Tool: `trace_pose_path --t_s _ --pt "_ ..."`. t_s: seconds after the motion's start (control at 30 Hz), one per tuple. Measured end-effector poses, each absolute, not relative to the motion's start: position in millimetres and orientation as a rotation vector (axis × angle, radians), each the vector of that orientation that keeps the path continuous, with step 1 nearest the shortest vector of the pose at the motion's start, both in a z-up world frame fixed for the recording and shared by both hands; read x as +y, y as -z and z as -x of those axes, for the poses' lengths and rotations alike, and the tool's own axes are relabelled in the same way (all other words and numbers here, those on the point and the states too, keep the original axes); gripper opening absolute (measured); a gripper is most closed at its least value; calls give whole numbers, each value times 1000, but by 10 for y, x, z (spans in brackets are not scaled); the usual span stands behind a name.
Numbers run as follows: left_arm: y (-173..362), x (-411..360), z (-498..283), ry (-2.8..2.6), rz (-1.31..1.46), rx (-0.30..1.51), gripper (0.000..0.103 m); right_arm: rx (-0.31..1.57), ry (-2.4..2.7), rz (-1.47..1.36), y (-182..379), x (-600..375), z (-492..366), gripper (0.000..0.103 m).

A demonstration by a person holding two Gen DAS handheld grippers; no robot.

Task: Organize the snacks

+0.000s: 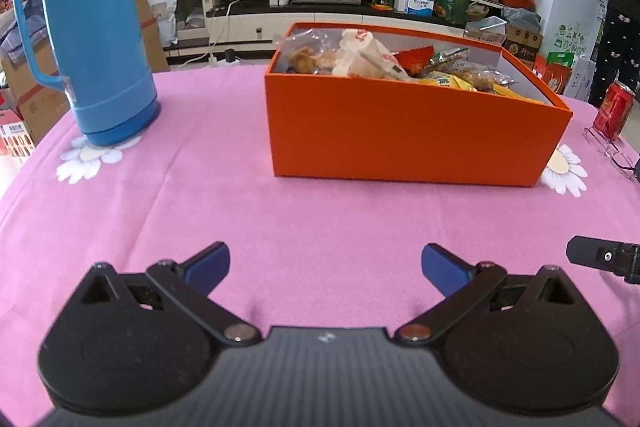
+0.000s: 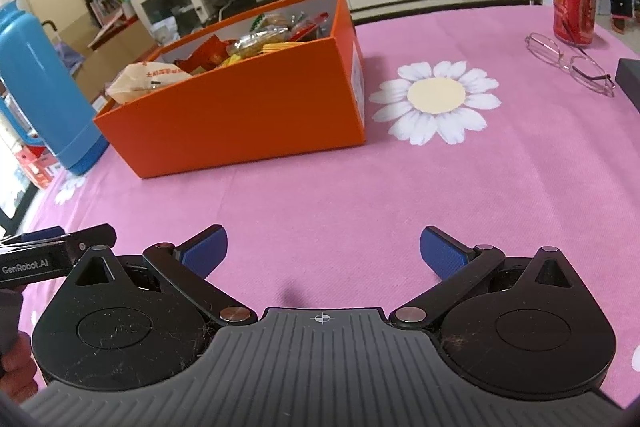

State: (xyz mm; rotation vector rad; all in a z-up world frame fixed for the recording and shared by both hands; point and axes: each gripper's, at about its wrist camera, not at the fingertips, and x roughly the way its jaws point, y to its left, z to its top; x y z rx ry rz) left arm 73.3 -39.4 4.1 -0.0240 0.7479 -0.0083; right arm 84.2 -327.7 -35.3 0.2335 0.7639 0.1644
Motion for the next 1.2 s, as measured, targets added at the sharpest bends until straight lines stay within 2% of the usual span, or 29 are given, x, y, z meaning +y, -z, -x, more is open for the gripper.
trace_pose_path --t_s 1.2 --pt "-424 -434 -514 -49 13 643 101 698 -130 -224 -9 -3374 -559 93"
